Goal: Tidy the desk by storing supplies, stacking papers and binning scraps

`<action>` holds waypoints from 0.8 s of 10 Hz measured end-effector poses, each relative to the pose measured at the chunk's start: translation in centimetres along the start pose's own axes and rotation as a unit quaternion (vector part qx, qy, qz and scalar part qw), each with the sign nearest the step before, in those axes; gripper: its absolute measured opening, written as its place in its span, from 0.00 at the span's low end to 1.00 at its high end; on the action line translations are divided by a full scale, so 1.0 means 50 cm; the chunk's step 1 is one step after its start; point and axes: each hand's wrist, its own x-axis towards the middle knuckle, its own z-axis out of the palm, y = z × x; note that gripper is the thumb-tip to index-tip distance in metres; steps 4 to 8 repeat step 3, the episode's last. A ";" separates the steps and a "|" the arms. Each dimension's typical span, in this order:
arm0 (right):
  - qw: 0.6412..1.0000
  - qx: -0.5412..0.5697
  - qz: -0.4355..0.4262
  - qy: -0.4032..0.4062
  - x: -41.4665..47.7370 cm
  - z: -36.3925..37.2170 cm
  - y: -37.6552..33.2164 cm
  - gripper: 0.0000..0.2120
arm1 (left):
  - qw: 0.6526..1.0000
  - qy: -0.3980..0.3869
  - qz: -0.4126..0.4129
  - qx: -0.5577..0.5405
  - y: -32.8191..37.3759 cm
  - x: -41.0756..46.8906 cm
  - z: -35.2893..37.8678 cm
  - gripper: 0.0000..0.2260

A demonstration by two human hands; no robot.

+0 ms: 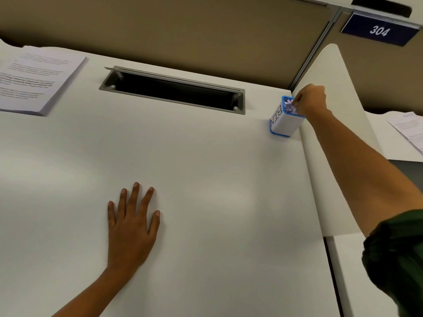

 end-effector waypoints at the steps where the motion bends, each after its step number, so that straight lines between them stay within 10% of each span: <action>1: 0.999 0.038 0.014 -0.036 0.002 0.021 0.000 0.17 | 1.000 -0.001 0.003 -0.002 -0.001 0.000 -0.001 0.28; 8: 0.994 0.101 0.032 -0.029 0.005 0.036 -0.007 0.13 | 1.000 0.016 0.004 -0.017 0.003 0.001 0.000 0.27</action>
